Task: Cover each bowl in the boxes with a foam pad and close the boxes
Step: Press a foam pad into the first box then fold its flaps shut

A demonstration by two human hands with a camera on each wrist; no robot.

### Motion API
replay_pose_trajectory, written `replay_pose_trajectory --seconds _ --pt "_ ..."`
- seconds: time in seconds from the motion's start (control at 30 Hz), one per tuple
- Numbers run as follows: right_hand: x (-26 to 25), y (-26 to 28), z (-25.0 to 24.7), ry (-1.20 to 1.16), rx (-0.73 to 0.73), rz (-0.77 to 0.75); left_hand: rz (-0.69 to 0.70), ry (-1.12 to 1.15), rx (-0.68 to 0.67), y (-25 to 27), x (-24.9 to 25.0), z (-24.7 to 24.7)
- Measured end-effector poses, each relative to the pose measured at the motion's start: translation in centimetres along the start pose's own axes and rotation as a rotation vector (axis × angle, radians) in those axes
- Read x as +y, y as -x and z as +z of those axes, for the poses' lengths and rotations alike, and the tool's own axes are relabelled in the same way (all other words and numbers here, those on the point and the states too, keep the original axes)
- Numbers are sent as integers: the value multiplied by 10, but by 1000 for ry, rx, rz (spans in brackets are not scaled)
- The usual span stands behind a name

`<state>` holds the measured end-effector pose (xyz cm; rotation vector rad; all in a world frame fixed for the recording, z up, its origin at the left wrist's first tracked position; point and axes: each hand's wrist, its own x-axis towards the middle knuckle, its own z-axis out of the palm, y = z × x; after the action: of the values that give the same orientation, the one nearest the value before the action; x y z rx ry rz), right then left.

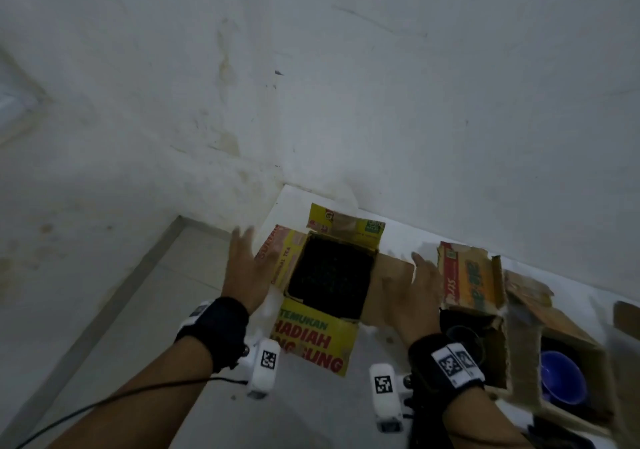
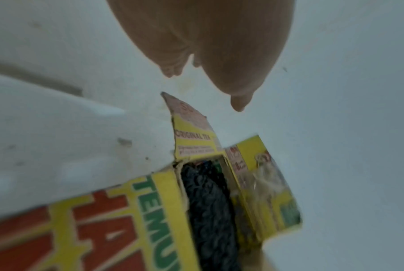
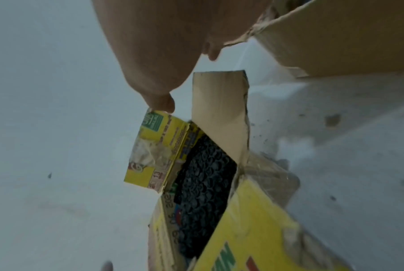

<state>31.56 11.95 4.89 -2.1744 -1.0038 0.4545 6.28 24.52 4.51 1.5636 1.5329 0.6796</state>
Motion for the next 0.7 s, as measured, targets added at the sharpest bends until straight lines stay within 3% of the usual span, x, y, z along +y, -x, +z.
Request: replay_pose_trajectory --seconds 0.03,0.1,0.2,0.33,0.4,0.5,0.6,0.7 --pt "-1 3 -4 -109 -55 85 -134 139 6 0 -6 -3" --pt "-8 11 -8 -309 -123 126 -248 424 27 -3 -12 -7" --pt "-19 19 -7 -368 -154 17 -137 594 -27 9 -3 -12" --pt "-23 30 4 -139 -375 -158 146 180 -361 31 3 -11" --pt "-20 31 8 63 -510 -204 208 -109 -544 29 -3 -5" --pt "-24 32 7 303 -611 -273 410 -598 -774 18 -10 -1" --pt "-31 32 1 377 -647 -298 581 -940 -858 6 -9 -4" --pt "-24 31 3 371 -651 -288 652 -1043 -864 3 -5 -5"
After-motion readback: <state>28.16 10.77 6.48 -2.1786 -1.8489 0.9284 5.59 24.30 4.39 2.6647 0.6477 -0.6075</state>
